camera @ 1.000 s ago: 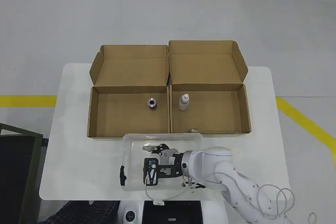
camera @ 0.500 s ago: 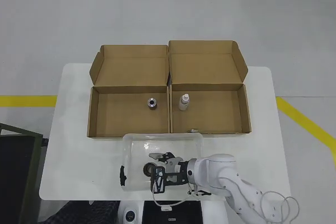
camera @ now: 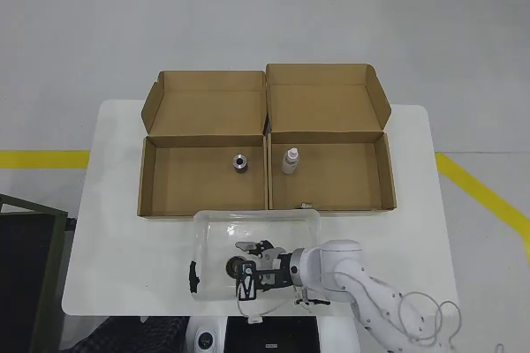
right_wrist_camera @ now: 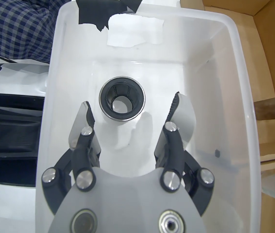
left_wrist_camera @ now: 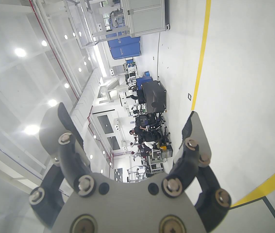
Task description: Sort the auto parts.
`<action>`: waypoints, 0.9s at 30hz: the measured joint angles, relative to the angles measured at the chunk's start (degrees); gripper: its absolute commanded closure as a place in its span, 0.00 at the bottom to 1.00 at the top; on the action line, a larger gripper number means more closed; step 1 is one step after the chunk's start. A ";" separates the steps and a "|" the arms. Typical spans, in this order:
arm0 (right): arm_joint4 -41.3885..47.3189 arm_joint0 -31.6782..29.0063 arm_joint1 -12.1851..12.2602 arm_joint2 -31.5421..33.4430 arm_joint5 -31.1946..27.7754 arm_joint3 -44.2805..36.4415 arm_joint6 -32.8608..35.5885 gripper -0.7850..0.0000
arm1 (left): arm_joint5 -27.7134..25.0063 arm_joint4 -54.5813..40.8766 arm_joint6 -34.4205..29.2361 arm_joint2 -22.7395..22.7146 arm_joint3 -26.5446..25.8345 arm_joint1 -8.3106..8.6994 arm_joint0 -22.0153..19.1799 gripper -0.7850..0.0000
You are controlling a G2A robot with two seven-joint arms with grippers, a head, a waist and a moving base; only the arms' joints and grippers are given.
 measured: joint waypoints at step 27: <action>3.03 5.07 -1.34 -5.29 2.57 8.76 -4.63 0.91 | 0.00 0.00 0.00 0.00 0.00 0.00 0.00 0.00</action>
